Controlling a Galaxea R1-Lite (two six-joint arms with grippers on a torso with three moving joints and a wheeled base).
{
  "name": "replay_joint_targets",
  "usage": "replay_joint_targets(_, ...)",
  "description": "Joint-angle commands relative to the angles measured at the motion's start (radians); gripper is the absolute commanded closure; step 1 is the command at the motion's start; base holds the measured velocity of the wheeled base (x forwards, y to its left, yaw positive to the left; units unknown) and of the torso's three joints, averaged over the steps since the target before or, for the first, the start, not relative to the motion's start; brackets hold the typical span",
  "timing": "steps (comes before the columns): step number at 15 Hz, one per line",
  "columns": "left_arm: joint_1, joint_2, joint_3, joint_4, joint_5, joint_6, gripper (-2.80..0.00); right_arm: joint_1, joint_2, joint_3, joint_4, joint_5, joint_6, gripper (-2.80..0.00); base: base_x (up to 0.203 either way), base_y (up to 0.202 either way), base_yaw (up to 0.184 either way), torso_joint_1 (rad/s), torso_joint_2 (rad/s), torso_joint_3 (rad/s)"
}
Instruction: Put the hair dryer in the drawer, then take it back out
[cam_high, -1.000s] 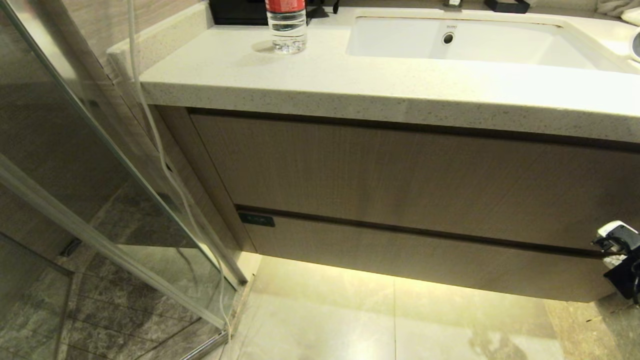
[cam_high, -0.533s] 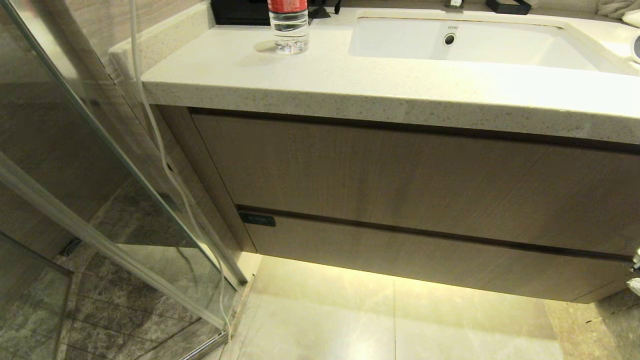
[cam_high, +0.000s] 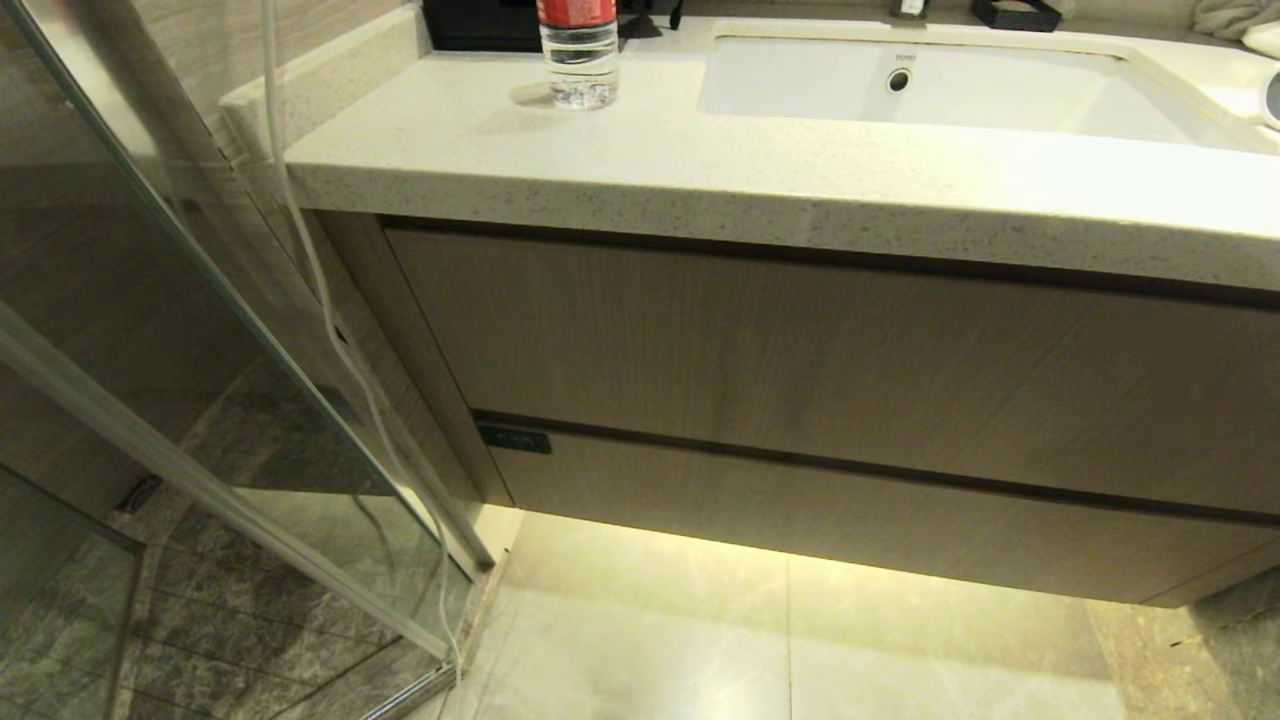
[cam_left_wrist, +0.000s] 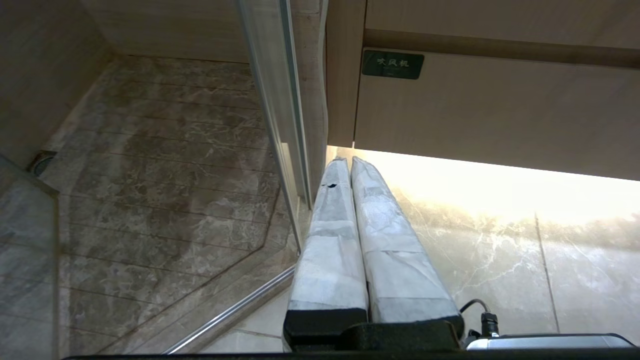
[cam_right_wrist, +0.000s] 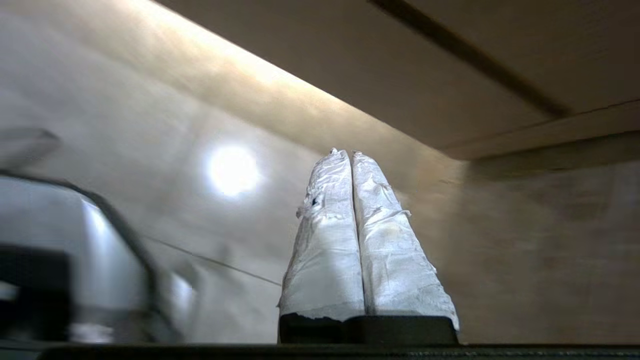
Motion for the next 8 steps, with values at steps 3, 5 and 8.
replay_joint_targets(3,0.0,0.0,0.0,0.0,0.0,0.0,0.0,0.245,-0.232,0.271,-0.24,-0.068,0.301,0.0,0.0,0.0,0.0,0.0,0.0,0.0)
replay_joint_targets(5,0.0,0.0,0.0,0.0,0.0,0.0,0.0,0.314,-0.317,0.267,-0.225,-0.175,0.321,0.0,0.0,0.0,0.0,0.0,0.0,0.0)
replay_joint_targets(8,0.0,0.0,0.0,0.0,0.0,0.0,0.0,0.299,-0.486,0.262,-0.207,-0.178,0.338,0.0,0.0,0.0,0.0,0.0,0.0,0.0)
